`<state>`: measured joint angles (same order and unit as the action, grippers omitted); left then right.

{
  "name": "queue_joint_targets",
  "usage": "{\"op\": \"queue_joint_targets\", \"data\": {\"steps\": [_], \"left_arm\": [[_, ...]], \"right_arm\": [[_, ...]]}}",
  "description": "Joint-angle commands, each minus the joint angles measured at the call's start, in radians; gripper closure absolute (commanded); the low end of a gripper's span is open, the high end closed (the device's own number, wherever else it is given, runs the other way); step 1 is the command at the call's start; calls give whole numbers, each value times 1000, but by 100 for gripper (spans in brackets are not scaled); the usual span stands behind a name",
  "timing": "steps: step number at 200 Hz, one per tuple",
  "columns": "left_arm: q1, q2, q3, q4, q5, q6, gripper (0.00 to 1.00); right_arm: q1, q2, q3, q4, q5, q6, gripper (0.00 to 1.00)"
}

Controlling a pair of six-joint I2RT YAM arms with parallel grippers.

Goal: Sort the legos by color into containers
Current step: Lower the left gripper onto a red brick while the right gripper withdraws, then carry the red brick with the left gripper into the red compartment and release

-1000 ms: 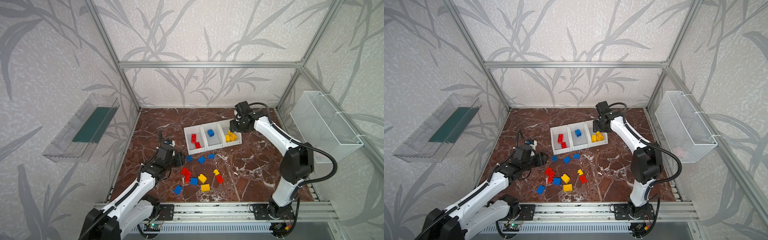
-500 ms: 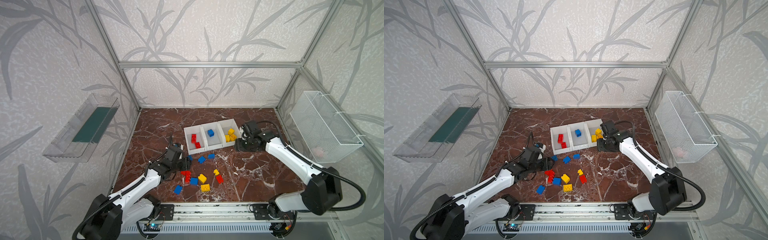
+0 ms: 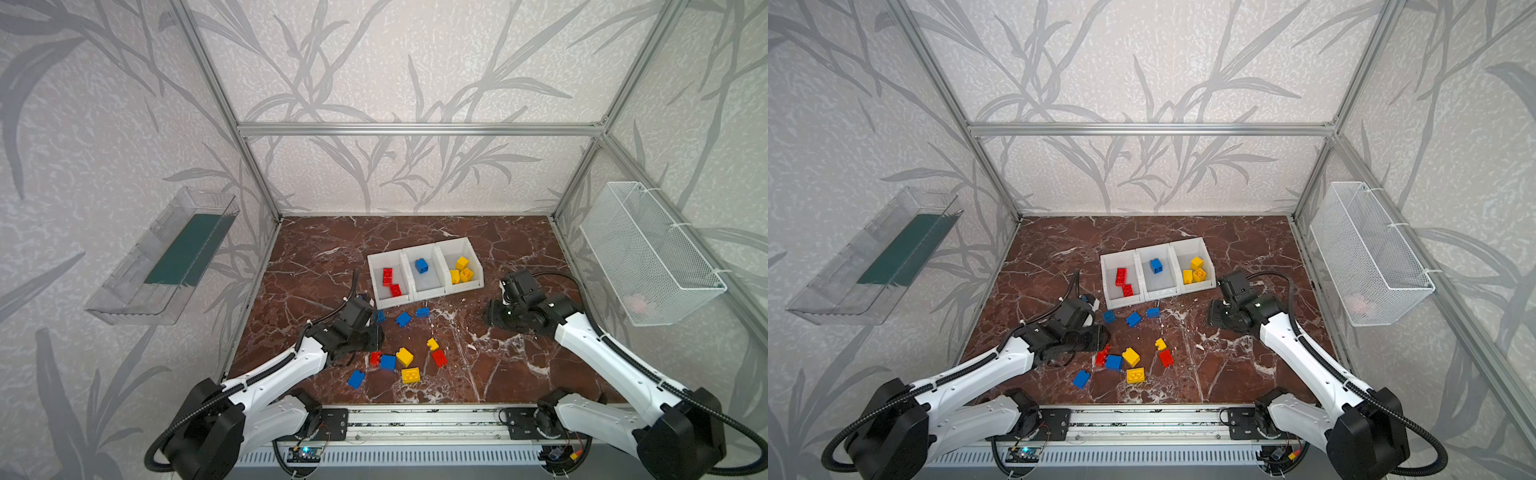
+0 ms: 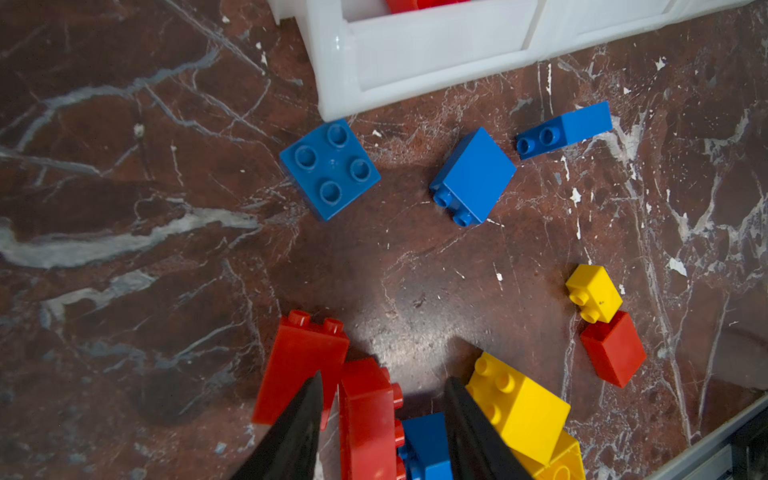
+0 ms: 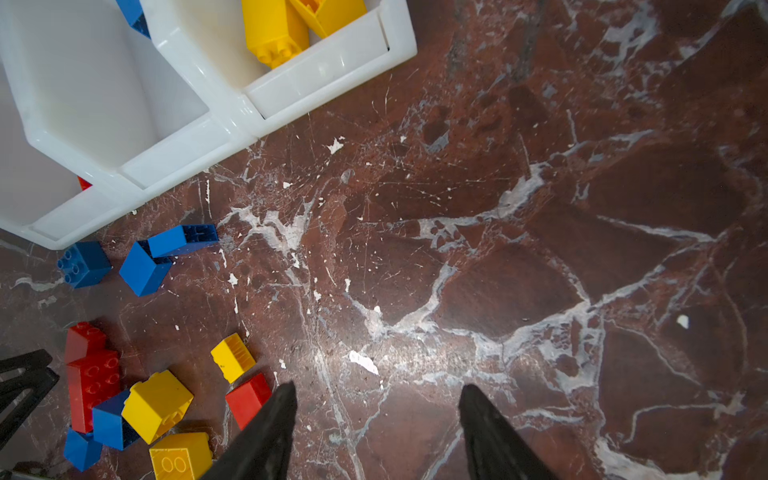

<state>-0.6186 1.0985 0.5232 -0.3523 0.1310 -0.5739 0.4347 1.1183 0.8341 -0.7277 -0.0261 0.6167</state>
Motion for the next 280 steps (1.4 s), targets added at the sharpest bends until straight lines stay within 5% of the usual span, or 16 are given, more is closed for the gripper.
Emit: {"op": "queue_joint_targets", "data": {"steps": [1, 209, 280], "left_arm": [[-16, 12, 24, -33, -2, -2, 55], [-63, 156, 113, -78, 6, 94, 80], [-38, 218, 356, -106, -170, 206, 83]], "right_arm": [[0, 4, -1, 21, 7, 13, 37], [1, -15, -21, 1, 28, 58, 38], [1, -15, 8, 3, 58, 45, 38]]}}
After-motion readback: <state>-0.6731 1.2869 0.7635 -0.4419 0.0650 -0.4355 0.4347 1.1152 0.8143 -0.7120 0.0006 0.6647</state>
